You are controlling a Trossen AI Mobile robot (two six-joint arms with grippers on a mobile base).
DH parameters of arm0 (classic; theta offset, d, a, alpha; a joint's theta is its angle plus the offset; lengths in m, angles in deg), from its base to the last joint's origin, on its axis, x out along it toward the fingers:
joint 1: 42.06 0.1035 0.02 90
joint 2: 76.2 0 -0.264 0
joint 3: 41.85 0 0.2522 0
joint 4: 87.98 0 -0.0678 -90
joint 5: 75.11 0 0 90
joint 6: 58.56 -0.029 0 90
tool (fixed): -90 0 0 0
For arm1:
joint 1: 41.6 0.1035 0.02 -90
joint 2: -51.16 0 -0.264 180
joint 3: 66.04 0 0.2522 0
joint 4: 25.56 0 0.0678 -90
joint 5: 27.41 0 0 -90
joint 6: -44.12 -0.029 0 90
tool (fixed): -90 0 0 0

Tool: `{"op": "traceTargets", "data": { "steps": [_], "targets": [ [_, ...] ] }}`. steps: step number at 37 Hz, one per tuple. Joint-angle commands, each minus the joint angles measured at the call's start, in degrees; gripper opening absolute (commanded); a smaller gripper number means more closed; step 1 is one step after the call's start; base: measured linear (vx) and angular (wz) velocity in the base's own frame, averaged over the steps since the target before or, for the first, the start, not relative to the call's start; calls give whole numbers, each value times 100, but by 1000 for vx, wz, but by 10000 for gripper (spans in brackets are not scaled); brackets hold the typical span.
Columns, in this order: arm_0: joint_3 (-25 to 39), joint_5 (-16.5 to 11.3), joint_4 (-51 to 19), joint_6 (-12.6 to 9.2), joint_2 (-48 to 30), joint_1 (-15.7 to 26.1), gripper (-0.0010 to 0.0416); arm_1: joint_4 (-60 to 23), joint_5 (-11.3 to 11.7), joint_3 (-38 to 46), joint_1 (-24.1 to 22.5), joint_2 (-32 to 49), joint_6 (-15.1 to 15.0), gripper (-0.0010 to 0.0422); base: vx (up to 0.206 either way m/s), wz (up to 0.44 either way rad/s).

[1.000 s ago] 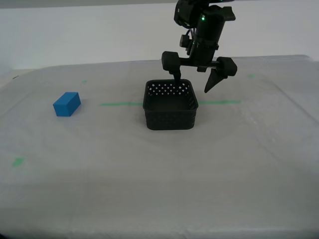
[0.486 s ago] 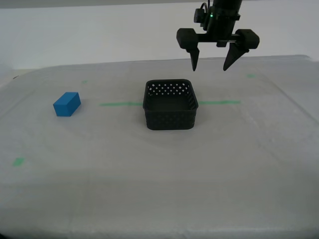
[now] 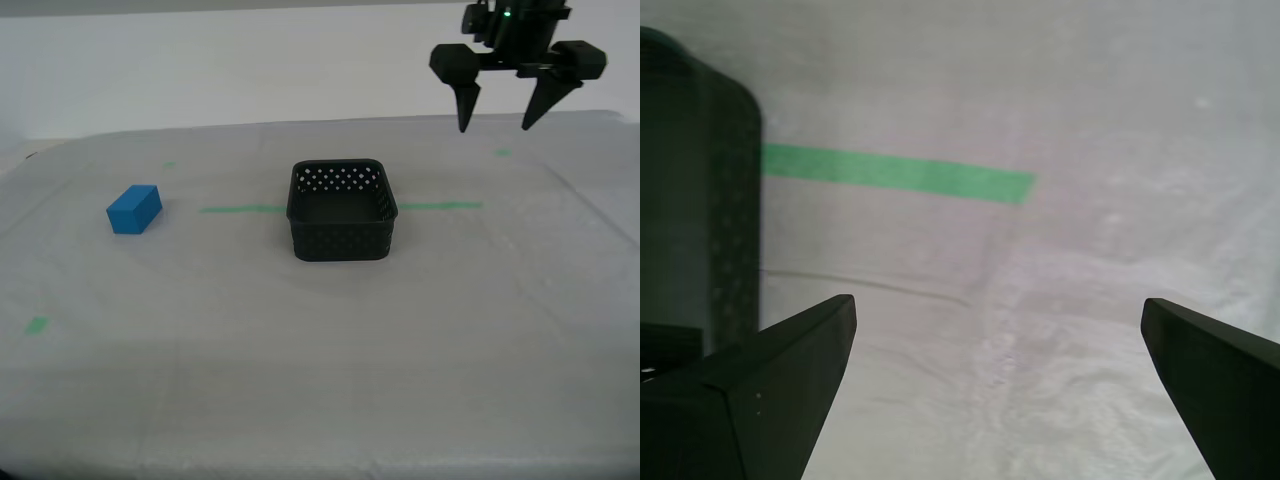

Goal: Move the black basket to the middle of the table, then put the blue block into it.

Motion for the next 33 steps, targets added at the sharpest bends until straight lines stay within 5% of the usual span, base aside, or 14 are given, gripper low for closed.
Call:
{"op": "traceTargets", "data": {
  "steps": [1,14,33],
  "targets": [
    [-439,-9,238,118,315,-267,400,24,4,9,-2,-2,-7,0,0,0],
    [-1423,-24,389,625,1073,-1220,400,22,4,9,-2,-2,-7,0,0,0],
    [-1602,-20,516,638,1108,-1572,400,22,7,9,-2,-2,-7,0,0,0]
  ]
}}
